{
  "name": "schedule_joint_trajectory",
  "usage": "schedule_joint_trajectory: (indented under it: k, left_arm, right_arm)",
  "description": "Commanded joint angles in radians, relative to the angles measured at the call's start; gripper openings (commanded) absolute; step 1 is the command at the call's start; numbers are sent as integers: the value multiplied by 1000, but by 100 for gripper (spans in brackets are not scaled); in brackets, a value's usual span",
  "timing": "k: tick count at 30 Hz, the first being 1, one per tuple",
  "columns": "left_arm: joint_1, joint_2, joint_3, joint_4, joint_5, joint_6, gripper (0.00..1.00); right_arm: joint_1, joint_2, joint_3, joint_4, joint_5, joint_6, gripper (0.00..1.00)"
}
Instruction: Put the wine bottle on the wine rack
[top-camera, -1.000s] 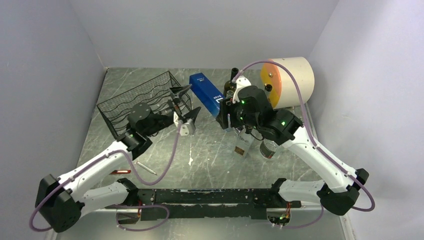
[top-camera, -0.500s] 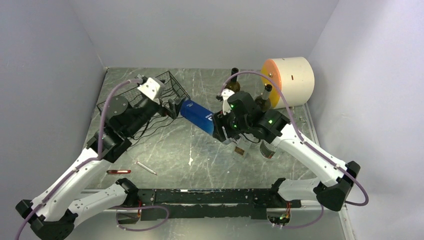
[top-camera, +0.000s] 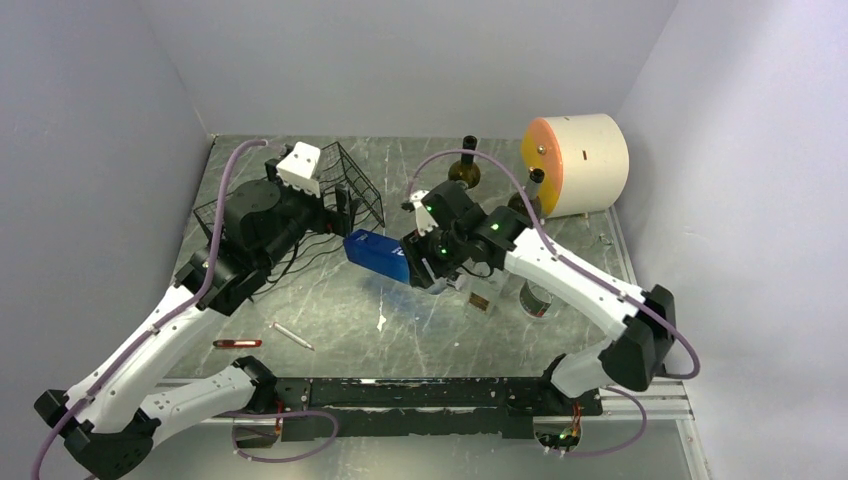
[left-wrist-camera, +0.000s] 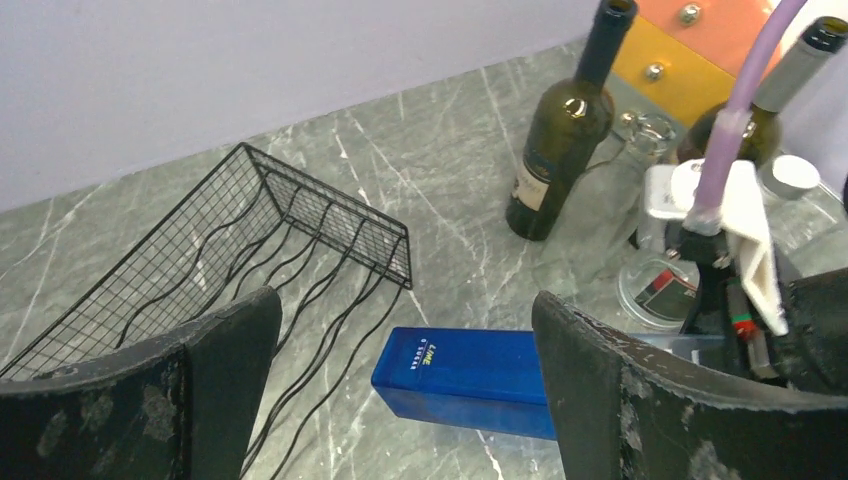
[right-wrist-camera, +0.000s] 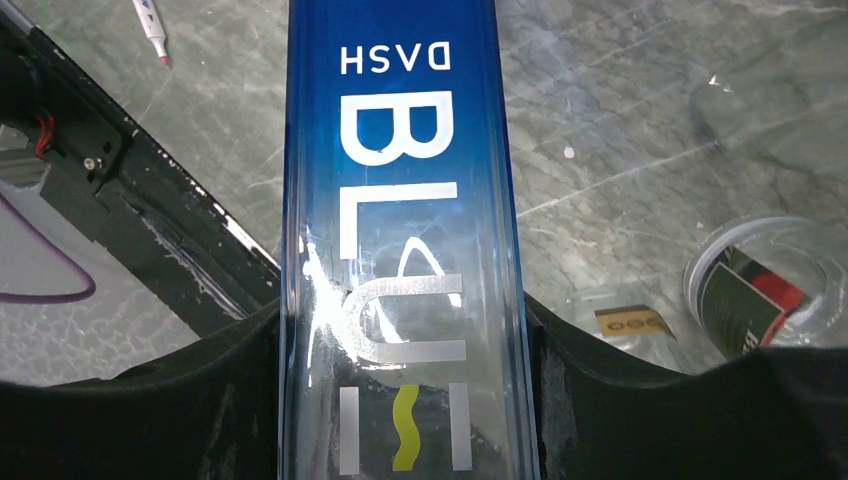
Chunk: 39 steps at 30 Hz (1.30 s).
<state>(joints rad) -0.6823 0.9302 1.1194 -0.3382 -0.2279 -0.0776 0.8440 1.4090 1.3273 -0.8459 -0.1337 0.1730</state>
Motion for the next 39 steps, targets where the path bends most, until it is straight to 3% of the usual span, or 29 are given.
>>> schedule_joint_trajectory:
  k: [1,12,29,39]
  left_arm:
    - [-3,5,59,-32,-81,-17,99]
    - [-3,9,67,10,-51,20,99]
    - [-2,29,82,-8,-23,30,99]
    - [-3,79,97,2,-21,40,99]
  right_arm:
    - [10,28,100,185,-48,-36,0]
    - [33,139,75,343,-23,-44,0]
    - [41,190,-75,736,14,-72,0]
    - [50,236,-190,1058,179,-94,0]
